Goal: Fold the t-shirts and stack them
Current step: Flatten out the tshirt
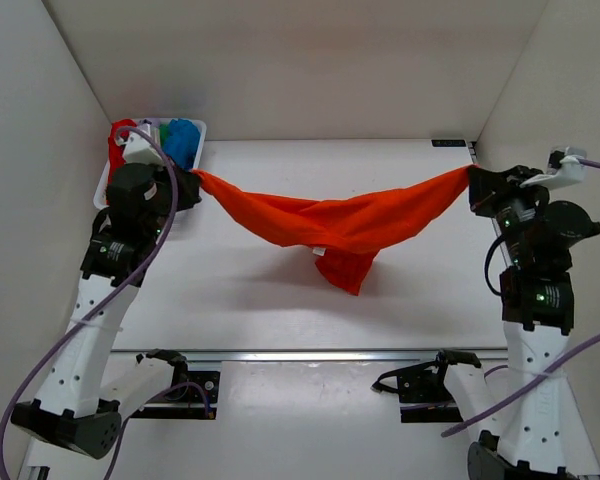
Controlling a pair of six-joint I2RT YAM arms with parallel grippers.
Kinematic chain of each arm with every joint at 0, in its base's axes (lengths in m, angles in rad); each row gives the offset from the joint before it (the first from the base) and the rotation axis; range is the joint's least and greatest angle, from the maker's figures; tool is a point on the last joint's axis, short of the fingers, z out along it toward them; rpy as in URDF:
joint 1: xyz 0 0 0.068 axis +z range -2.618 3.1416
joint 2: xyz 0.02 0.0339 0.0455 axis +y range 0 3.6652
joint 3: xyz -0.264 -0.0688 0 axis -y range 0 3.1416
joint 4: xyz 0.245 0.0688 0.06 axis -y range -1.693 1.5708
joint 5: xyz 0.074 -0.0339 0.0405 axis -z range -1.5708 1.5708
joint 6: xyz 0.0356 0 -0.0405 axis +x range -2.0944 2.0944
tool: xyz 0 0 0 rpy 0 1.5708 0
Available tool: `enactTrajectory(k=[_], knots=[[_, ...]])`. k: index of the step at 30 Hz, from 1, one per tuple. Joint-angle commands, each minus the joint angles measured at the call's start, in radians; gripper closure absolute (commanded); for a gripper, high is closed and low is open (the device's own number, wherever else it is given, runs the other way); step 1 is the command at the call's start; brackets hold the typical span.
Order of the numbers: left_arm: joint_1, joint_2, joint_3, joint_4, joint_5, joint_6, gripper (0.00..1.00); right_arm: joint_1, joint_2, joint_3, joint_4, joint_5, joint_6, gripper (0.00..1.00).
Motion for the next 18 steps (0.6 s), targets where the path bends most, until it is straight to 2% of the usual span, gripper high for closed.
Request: enactTrajectory(k=[1, 3, 7, 9, 13, 16, 18], knots=[[0.02, -0.058, 0.137, -0.012, -0.058, 0.039, 1.0, 0.013, -0.052, 0.091, -0.003, 0.064, -0.064, 1.0], [0.022, -0.055, 0.2, -0.029, -0.055, 0.04, 1.0, 0.013, -0.075, 0.142, -0.008, 0.087, -0.077, 1.0], [0.02, 0.066, 0.343, -0.093, 0.009, 0.059, 1.0, 0.03, -0.037, 0.174, -0.02, 0.087, -0.084, 1.0], [0.014, 0.178, 0.38, -0.103, 0.069, 0.054, 1.0, 0.038, 0.004, 0.154, -0.018, 0.032, -0.071, 1.0], [-0.065, 0.41, 0.476, -0.098, 0.141, 0.056, 1.0, 0.004, 0.165, 0.174, -0.049, -0.074, -0.077, 1.0], [-0.095, 0.644, 0.746, -0.159, 0.158, 0.071, 1.0, -0.025, 0.262, 0.284, -0.072, -0.094, -0.095, 1.0], [-0.087, 0.846, 1.12, -0.254, 0.168, 0.059, 1.0, -0.037, 0.277, 0.376, -0.094, -0.067, -0.113, 1.0]])
